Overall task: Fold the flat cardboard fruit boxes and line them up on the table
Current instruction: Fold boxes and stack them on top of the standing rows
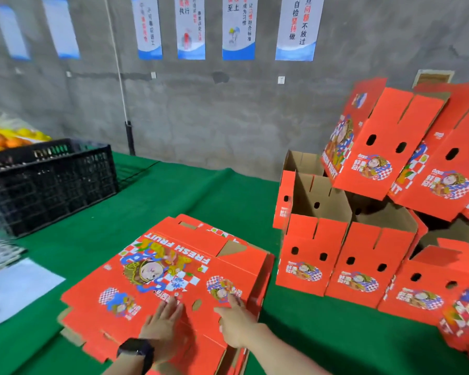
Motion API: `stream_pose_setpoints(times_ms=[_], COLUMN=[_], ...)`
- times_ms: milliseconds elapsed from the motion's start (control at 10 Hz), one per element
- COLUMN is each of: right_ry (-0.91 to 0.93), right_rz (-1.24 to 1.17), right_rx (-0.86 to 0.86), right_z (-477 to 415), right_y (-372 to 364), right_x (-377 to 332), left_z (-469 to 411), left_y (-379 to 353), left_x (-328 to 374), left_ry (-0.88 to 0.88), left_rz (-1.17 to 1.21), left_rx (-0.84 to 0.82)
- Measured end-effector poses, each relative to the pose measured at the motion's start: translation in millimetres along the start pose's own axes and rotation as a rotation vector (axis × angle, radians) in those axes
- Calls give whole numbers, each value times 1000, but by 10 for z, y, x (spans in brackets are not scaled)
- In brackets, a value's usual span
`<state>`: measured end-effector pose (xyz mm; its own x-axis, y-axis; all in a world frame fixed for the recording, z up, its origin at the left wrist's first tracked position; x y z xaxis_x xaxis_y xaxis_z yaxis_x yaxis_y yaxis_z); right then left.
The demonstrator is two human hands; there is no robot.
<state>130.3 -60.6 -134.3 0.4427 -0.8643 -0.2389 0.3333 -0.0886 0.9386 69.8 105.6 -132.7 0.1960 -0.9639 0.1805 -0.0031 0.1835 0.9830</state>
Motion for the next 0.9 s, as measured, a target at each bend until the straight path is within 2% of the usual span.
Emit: stream_pose_setpoints(times_ms=[100, 200, 300, 400, 500, 600, 700, 800, 900], right_ry=[-274, -609, -697, -762, -823, -798, -752, -668, -441], right_rz=[-192, -620, -974, -1069, -1072, -1132, -1298, -1372, -1283], right_rx=[134, 264, 347, 433, 497, 537, 663, 807, 919], right_z=[-3, -8, -38, -65, -37, -8, 29, 126, 292], right_y=[-85, -77, -11, 15, 68, 183, 335, 637, 1045], right_x=[71, 143, 104, 58, -8, -46, -73, -178, -279], left_z=[126, 185, 243, 345, 447, 371, 375, 491, 543], left_y=[-110, -99, 5, 63, 44, 69, 84, 239, 505], left_x=[-1, 0, -48, -49, -60, -79, -62, -19, 109], left_ry=[6, 17, -132, -197, -219, -102, -113, -43, -74], left_rz=[0, 7, 2, 42, 107, 248, 246, 460, 543], left_rx=[55, 90, 293, 409, 150, 110, 127, 443, 666])
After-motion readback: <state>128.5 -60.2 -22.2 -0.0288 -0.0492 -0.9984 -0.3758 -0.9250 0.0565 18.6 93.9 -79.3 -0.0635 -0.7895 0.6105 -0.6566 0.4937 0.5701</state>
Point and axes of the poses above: each hand's wrist, its own z-axis away from the middle knuckle, its own y-axis out of the back of the hand, x = y × z, the point moved 4 cm from there along -z, towards the middle knuckle, and after that the axes turned 9 degrees about x, right-handed, at the moved point
